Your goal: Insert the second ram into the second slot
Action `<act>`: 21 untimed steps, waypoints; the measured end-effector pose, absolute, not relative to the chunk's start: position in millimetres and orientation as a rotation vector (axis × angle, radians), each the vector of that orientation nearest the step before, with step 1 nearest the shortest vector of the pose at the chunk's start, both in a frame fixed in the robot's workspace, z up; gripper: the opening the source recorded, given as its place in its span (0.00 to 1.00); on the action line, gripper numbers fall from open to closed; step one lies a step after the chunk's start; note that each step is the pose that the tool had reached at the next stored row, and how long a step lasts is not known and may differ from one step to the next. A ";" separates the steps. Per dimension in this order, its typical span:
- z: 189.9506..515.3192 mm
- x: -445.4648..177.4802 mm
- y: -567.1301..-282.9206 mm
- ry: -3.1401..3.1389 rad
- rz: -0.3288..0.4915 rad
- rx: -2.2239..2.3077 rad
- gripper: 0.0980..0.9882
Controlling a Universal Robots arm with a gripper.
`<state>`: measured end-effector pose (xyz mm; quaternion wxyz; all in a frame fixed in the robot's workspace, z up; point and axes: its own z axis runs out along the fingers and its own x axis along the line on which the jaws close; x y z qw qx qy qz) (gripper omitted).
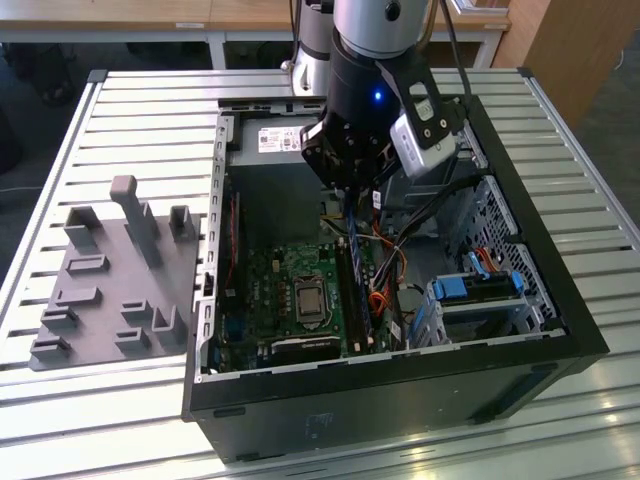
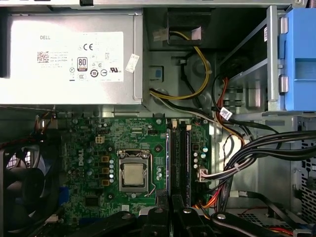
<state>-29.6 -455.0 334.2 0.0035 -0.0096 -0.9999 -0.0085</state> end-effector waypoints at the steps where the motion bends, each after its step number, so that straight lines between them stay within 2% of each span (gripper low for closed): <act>1: 334.0 -29.6 -454.9 -3.134 -0.027 -0.030 0.04; 21: 329.2 -29.5 -455.5 -3.134 -0.027 -0.030 0.04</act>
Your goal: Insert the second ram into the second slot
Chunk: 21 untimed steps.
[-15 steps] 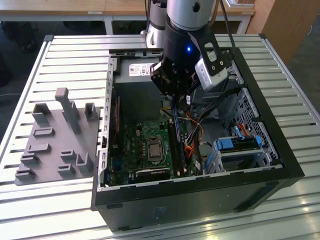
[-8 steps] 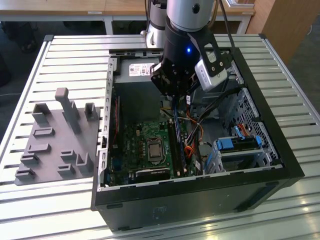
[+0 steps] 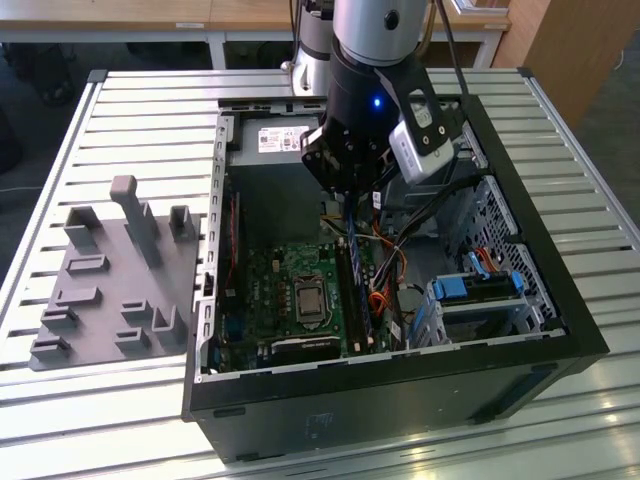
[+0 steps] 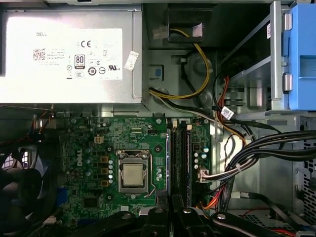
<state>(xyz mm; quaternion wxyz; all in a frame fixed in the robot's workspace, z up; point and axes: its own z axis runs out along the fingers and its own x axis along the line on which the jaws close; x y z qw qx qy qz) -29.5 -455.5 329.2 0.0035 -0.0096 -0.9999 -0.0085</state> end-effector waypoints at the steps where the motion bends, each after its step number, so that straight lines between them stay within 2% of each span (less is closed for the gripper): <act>1: 329.1 -29.5 -455.5 -3.134 -0.027 -0.030 0.04; 21: 322.1 -29.1 -455.8 -3.134 -0.027 -0.030 0.04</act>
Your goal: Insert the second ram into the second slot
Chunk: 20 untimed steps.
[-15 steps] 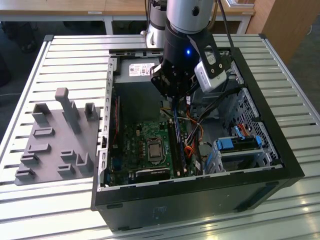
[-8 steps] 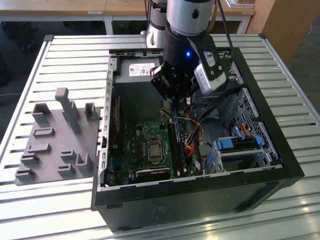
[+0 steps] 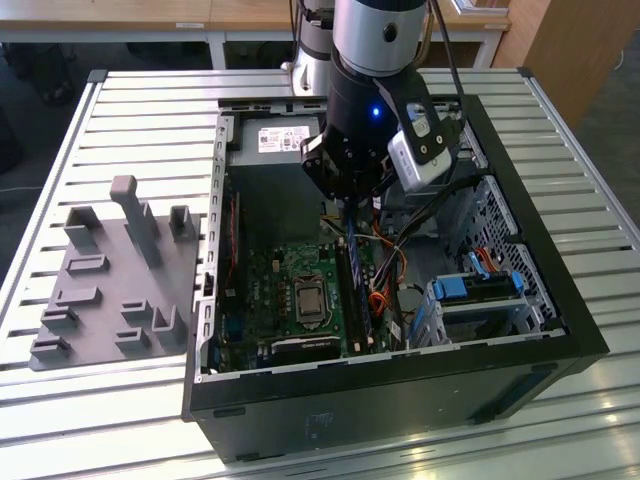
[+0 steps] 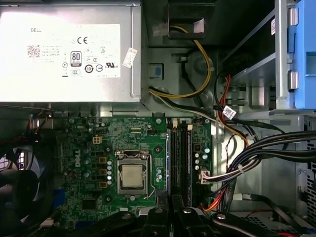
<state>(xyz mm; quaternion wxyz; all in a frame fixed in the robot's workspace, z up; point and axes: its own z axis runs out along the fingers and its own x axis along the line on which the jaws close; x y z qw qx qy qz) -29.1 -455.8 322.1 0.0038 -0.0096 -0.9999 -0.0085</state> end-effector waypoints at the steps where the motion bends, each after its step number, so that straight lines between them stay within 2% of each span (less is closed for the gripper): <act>1: 321.8 -29.1 -455.8 -3.134 -0.027 -0.030 0.04; 20: 313.6 -28.8 -456.3 -3.134 -0.027 -0.030 0.04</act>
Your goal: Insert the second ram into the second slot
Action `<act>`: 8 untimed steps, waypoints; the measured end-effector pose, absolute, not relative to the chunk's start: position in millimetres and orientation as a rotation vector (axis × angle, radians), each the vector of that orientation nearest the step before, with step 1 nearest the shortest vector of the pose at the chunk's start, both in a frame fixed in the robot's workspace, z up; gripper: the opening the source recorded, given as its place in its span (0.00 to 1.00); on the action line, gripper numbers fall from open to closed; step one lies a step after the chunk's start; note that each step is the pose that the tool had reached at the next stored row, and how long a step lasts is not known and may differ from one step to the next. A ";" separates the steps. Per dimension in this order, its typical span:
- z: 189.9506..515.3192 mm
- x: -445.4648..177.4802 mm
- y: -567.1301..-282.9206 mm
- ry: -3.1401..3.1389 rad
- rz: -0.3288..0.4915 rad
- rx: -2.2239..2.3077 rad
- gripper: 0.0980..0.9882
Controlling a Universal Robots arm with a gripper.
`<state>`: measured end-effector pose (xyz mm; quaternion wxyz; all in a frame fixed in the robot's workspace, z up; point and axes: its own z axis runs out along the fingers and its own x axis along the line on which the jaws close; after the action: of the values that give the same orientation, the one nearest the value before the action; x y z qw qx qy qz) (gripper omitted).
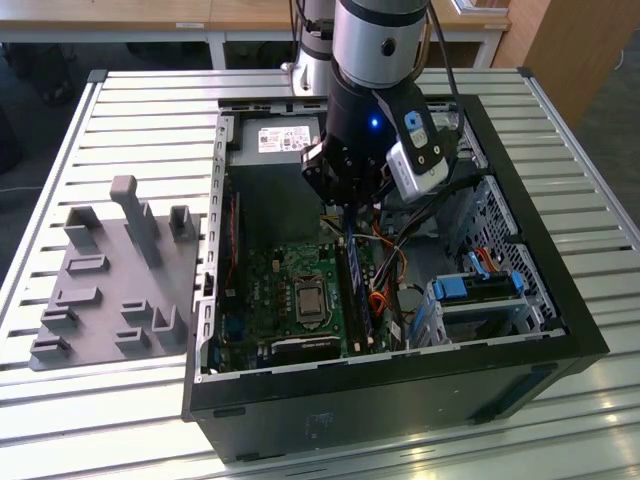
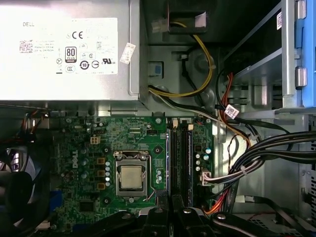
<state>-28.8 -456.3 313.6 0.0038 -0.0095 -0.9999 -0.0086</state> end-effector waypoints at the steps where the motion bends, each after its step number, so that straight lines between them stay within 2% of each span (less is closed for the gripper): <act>1: 313.1 -28.8 -456.3 -3.134 -0.027 -0.030 0.04; 8: 310.0 -28.8 -456.5 -3.134 -0.027 -0.030 0.04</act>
<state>-28.8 -456.5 310.0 0.0039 -0.0096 -0.9999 -0.0085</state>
